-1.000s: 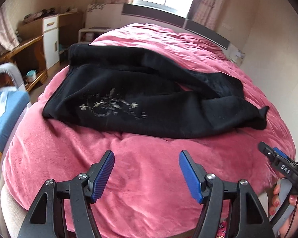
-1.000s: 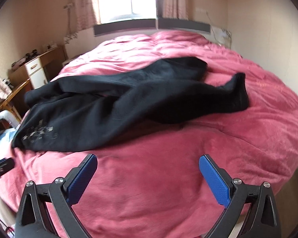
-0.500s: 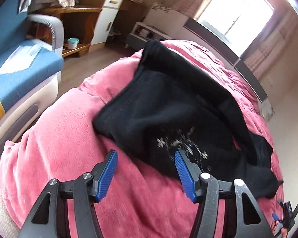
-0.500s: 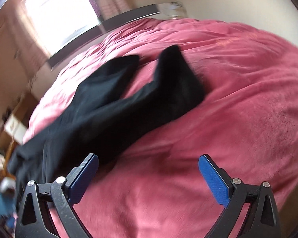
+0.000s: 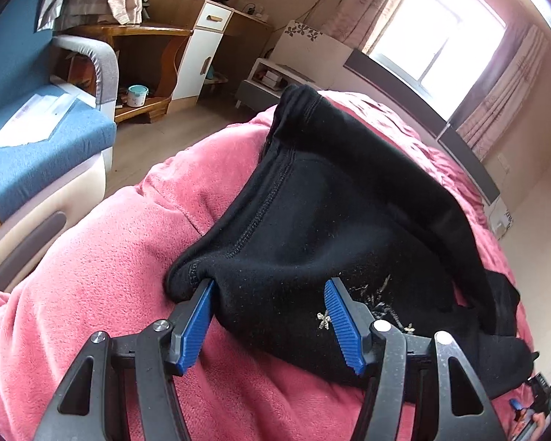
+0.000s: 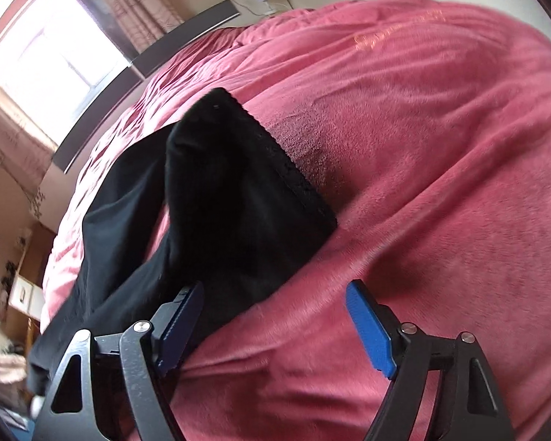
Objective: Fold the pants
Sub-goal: 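Grasp the waistband with the left tool while the right tool grasps a trouser leg cuff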
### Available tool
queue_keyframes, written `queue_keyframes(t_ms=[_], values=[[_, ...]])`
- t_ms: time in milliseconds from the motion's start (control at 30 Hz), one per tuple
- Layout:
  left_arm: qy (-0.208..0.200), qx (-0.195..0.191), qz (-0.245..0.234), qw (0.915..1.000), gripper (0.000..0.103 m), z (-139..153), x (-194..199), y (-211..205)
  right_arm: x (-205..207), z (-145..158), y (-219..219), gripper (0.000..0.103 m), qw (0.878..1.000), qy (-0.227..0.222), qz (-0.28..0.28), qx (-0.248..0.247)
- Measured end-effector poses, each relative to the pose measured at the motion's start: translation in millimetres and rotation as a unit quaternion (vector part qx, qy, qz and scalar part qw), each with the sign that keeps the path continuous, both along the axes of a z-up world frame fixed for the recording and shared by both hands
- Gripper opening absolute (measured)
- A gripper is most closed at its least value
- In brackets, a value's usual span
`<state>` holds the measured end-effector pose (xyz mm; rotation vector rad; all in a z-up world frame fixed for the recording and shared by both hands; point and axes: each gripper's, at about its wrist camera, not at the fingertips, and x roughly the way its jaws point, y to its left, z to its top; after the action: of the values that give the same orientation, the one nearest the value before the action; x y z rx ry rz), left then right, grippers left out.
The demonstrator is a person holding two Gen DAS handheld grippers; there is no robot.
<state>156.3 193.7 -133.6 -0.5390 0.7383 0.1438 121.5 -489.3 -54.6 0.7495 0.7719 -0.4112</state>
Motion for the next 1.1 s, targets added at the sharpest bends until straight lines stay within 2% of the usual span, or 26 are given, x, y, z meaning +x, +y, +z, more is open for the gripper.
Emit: queue_keyframes(t_ms=[67, 167, 233, 300, 400, 467, 533, 567, 600, 667, 700, 733, 767, 833, 933, 1000, 1067, 1100], values=[[0.001, 0.009, 0.002, 1.0000, 0.056, 3, -2, 1, -5, 5, -1, 0.078, 1.000, -0.012, -0.029, 0.003], [-0.029, 0.004, 0.028, 0.9992, 0.054, 10, -16, 6, -28, 23, 4, 0.078, 0.996, -0.076, -0.055, 0.006], [-0.033, 0.011, 0.044, 0.9984, 0.054, 13, -20, 9, -38, 34, 9, 0.085, 0.992, -0.106, -0.063, 0.000], [-0.038, 0.016, 0.056, 0.9976, 0.056, 14, -22, 13, -34, 43, 12, 0.090, 0.990, -0.129, -0.047, 0.015], [-0.021, -0.014, 0.042, 0.9988, 0.056, 7, -18, 18, -10, 45, 17, 0.090, 0.992, -0.119, -0.015, 0.044], [-0.022, -0.015, 0.037, 0.9990, 0.057, 6, -17, 17, 13, 35, 18, 0.088, 0.995, -0.069, -0.020, 0.063], [-0.025, -0.016, 0.027, 0.9992, 0.067, 4, -16, 14, 27, 21, 19, 0.058, 0.995, -0.042, -0.022, 0.085], [-0.018, -0.021, 0.019, 0.9994, 0.067, 1, -12, 13, 33, 15, 22, 0.024, 0.996, -0.026, -0.016, 0.088], [-0.008, -0.023, 0.016, 0.9996, 0.066, -2, -11, 12, 35, 12, 26, 0.010, 0.996, -0.014, -0.010, 0.088], [0.006, -0.036, 0.022, 0.9991, 0.065, -7, -7, 14, 26, 15, 36, 0.009, 0.996, -0.024, -0.004, 0.082], [0.010, -0.045, 0.027, 0.9986, 0.053, -8, -6, 16, 19, 20, 40, 0.009, 0.997, -0.033, 0.000, 0.075], [0.017, -0.051, 0.030, 0.9981, 0.029, -10, -4, 18, 13, 24, 42, 0.009, 0.997, -0.038, 0.003, 0.069], [0.028, -0.060, 0.027, 0.9975, 0.019, -11, -2, 20, 2, 29, 44, 0.008, 0.997, -0.047, 0.006, 0.063], [0.030, -0.077, 0.012, 0.9965, 0.013, -8, -3, 22, -14, 37, 40, 0.008, 0.996, -0.067, 0.011, 0.054], [-0.009, -0.071, -0.012, 0.9974, 0.009, 12, -16, 21, -41, 55, 37, 0.008, 0.996, -0.086, 0.006, 0.019], [-0.048, -0.068, -0.015, 0.9964, 0.005, 32, -30, 24, -61, 56, 36, 0.008, 0.996, -0.092, -0.006, 0.001], [-0.076, -0.090, -0.009, 0.9931, 0.005, 46, -42, 37, -77, 49, 30, 0.008, 0.995, -0.094, -0.021, 0.004], [-0.083, -0.095, -0.002, 0.9921, 0.000, 51, -48, 43, -81, 45, 30, 0.008, 0.996, -0.090, -0.027, 0.009]])
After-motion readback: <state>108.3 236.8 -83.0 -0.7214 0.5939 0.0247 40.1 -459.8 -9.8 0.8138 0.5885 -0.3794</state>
